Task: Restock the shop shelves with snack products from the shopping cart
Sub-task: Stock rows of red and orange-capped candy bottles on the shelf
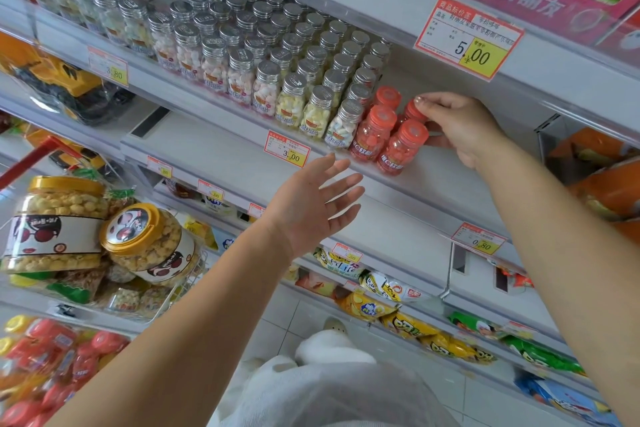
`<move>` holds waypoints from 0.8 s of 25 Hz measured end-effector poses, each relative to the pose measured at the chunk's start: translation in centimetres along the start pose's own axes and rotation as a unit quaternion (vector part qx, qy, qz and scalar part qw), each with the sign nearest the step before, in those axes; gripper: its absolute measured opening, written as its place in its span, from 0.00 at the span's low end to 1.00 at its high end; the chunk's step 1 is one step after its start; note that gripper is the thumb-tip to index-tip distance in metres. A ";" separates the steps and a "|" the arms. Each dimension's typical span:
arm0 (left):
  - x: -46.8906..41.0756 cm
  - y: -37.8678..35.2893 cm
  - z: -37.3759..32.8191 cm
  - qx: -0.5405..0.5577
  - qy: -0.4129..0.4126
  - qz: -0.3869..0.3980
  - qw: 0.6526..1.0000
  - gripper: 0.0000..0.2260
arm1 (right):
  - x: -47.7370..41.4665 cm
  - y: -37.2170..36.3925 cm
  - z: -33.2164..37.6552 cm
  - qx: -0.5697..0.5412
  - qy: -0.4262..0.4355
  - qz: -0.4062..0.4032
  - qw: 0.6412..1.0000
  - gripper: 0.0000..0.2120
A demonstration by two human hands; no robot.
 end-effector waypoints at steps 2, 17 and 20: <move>0.0 0.1 0.0 0.002 0.003 0.001 1.000 0.15 | 0.3 -0.3 0.2 0.000 0.005 -0.007 1.000 0.04; 6.0 20.2 4.3 0.187 -0.026 -0.210 0.959 0.10 | 19.7 -17.5 0.0 0.095 0.374 0.110 0.916 0.10; 12.3 29.4 8.6 0.250 -0.037 -0.339 0.906 0.09 | 23.5 -27.3 -6.5 0.161 0.245 0.300 0.908 0.10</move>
Point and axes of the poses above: each hand's wrist, its own x-axis away from the middle knuckle, its own y-axis out of the back of the hand, z = x × y, the point moved 9 cm from there along -x, towards the middle knuckle, and after that the axes turned 7 degrees about -z, right-handed, at the moved point
